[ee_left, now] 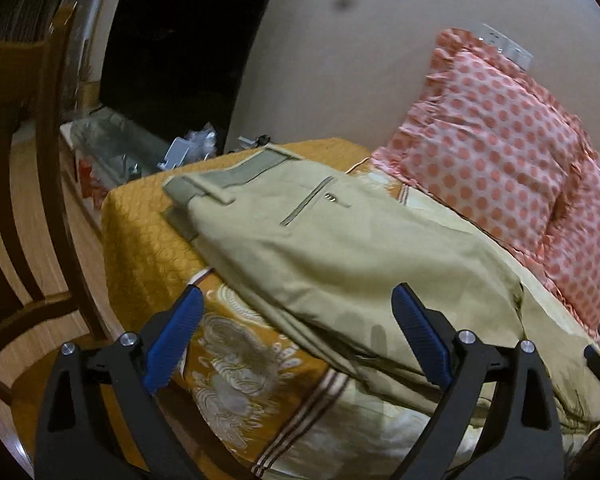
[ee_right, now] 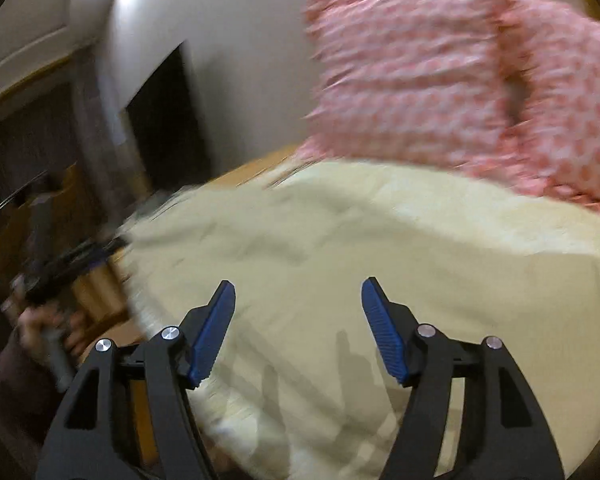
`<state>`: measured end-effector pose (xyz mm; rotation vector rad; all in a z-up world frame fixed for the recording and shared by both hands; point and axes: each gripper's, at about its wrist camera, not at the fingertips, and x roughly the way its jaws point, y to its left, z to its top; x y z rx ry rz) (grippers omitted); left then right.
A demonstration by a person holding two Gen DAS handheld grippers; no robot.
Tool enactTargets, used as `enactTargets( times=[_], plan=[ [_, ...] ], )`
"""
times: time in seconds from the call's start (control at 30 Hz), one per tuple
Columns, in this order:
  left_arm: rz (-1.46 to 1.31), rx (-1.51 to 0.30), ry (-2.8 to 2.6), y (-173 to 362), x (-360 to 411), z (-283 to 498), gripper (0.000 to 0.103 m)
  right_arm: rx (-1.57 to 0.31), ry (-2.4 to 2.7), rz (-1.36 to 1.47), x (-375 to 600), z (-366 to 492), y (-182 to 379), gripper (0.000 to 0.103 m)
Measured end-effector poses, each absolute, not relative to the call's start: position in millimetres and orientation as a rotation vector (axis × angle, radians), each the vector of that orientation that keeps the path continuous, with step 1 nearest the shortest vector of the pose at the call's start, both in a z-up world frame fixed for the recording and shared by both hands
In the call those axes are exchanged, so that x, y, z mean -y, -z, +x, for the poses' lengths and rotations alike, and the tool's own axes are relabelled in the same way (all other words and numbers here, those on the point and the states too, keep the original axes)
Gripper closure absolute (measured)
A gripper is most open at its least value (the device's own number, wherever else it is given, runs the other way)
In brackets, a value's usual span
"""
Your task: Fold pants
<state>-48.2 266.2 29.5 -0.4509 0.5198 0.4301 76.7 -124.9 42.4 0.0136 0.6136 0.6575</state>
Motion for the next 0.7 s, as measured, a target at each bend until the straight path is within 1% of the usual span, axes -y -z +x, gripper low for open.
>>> enactTargets(
  times=[0.03, 0.07, 0.13, 0.17, 0.2, 0.27, 0.3, 0.4, 0.43, 0.7],
  plan=[
    [-0.456, -0.526, -0.428, -27, -268, -47, 0.009, -0.683, -0.635, -0.021, 118, 87, -33, 0.037],
    [-0.462, -0.538, -0.426, -25, -269, -45, 0.009, -0.781, -0.626, -0.069, 108, 95, -18, 0.040],
    [-0.476, -0.546, -0.413, -22, -270, -43, 0.009, -0.736, -0.622, -0.122, 101, 85, -18, 0.039],
    [-0.482, -0.550, -0.410, -20, -271, -42, 0.009, -0.746, -0.627, -0.129, 99, 83, -18, 0.037],
    [-0.487, -0.558, -0.408, -19, -272, -39, 0.009, -0.741, -0.629, -0.123, 98, 82, -18, 0.034],
    [-0.491, -0.562, -0.417, -17, -274, -36, 0.008, -0.748, -0.649, -0.085, 100, 83, -19, 0.031],
    [-0.492, -0.561, -0.420, -16, -274, -35, 0.006, -0.750, -0.656, -0.074, 100, 82, -17, 0.030],
    [-0.515, -0.560, -0.422, -17, -276, -35, 0.006, -0.752, -0.665, -0.063, 100, 88, -15, 0.028],
    [-0.524, -0.553, -0.430, -18, -275, -36, 0.009, -0.752, -0.667, -0.065, 100, 89, -16, 0.027],
    [-0.483, -0.546, -0.440, -26, -276, -24, 0.009, -0.750, -0.679, -0.052, 100, 89, -14, 0.024]
  ],
)
